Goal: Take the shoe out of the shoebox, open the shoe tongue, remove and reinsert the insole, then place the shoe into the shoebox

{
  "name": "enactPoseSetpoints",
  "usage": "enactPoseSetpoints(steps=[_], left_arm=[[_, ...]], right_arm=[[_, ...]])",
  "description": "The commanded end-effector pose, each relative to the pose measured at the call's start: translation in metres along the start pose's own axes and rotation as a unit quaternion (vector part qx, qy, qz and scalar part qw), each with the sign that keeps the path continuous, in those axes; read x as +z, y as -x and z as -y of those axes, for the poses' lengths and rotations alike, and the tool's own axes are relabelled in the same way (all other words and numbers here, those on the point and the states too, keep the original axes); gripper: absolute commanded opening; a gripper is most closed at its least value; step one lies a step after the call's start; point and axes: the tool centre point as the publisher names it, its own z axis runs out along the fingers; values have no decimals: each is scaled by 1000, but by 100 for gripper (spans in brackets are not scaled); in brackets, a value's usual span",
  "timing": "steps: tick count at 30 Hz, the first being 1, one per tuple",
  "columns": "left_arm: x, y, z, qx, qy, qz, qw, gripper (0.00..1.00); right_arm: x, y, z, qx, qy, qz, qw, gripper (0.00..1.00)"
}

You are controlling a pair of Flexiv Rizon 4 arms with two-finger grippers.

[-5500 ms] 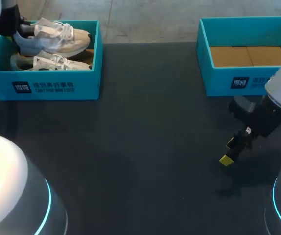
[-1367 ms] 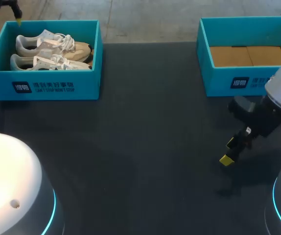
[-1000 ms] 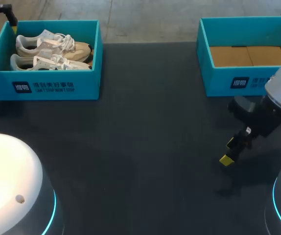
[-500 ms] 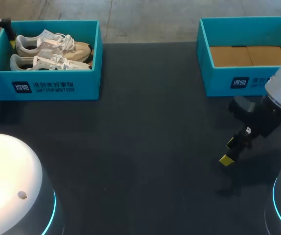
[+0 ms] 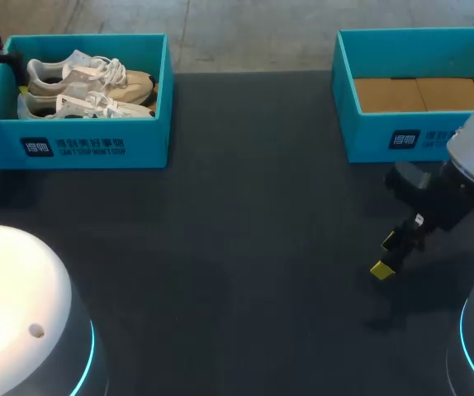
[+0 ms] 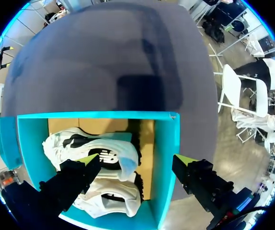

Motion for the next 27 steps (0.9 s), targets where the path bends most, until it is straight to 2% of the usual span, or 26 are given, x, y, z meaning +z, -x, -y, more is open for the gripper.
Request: enactPoseSetpoints(steps=[1,10,22,27], left_arm=[[9,3,-7,2,-4,-7,1000,100],[19,7,-15,6,-6,-23,1000,100],[46,9,-17,16,-25,-45,999,100],[51,10,-19,19,-27,-47,998,100]], right_arm=[[1,-1,0,0,0,1,1000,100],[1,-1,0,0,0,1,1000,100],[1,-1,0,0,0,1,1000,100],[1,-1,0,0,0,1,1000,100]])
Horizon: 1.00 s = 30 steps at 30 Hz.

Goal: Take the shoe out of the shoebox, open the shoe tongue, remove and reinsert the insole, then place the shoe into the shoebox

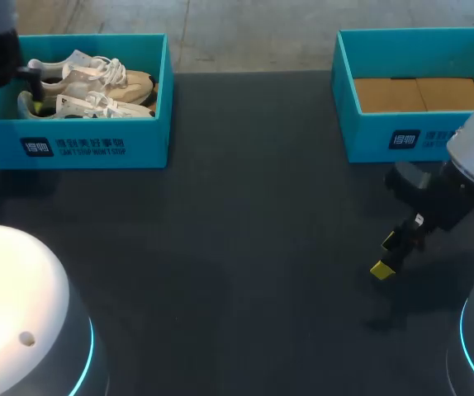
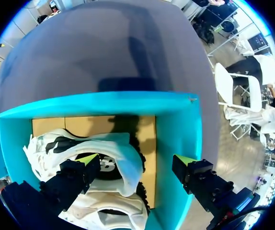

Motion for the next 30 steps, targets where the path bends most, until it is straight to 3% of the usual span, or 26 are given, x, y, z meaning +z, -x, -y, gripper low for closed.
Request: enactPoseSetpoints(steps=[1,30], left_arm=[[5,2,-7,0,-4,-1,1000,100],[37,7,-18,-5,0,27,1000,98]], right_arm=[[1,-1,0,0,0,1,1000,100],[1,-1,0,0,0,1,1000,100]])
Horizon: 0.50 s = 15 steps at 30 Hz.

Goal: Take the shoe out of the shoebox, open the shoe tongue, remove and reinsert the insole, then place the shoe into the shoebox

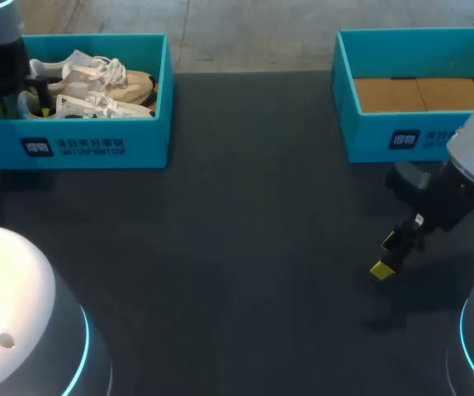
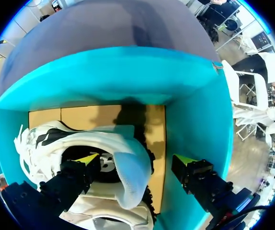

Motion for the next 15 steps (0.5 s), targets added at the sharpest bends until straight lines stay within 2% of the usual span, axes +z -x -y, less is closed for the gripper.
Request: enactPoseSetpoints(steps=[1,15], left_arm=[[6,1,-2,-1,0,1,1000,98],[20,5,-4,-12,-11,6,1000,95]], right_arm=[[1,-1,0,0,0,1,1000,100],[1,-1,0,0,0,1,1000,100]])
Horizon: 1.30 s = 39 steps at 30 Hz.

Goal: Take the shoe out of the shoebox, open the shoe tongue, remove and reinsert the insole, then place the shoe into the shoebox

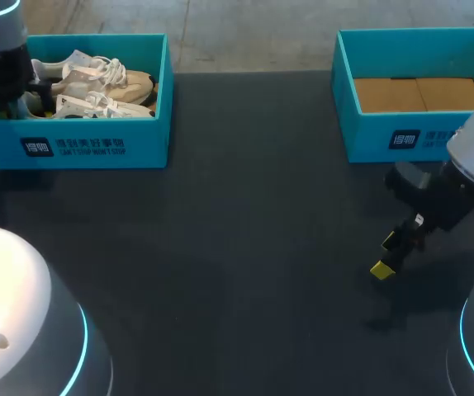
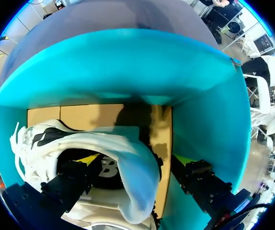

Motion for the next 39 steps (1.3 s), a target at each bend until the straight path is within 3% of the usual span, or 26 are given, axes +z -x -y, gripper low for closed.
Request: enactPoseSetpoints(steps=[1,6,12,16,17,19,21,22,23,39], left_arm=[[7,0,-4,-1,-4,-1,1000,93],[9,0,-4,-2,-7,-2,1000,73],[14,1,-2,-2,-12,-5,1000,75],[17,1,0,-2,-15,-7,1000,70],[18,1,0,-3,-15,-8,1000,65],[18,1,0,-3,-15,-10,1000,44],[18,0,0,-4,-15,-11,1000,33],[18,0,0,-4,-14,-12,1000,11],[18,0,-1,-4,-14,-13,1000,0],[3,-2,4,4,-3,-5,1000,0]], right_arm=[[1,-1,0,0,0,1,1000,100],[1,-1,0,0,0,1,1000,100],[1,-1,0,0,0,1,1000,100],[1,-1,0,0,0,1,1000,100],[1,-1,0,0,0,1,1000,100],[1,-1,0,0,0,1,1000,100],[1,-1,0,0,0,1,1000,100],[1,-1,0,0,0,1,1000,100],[1,-1,0,0,0,1,1000,100],[1,-1,0,0,0,1,1000,100]])
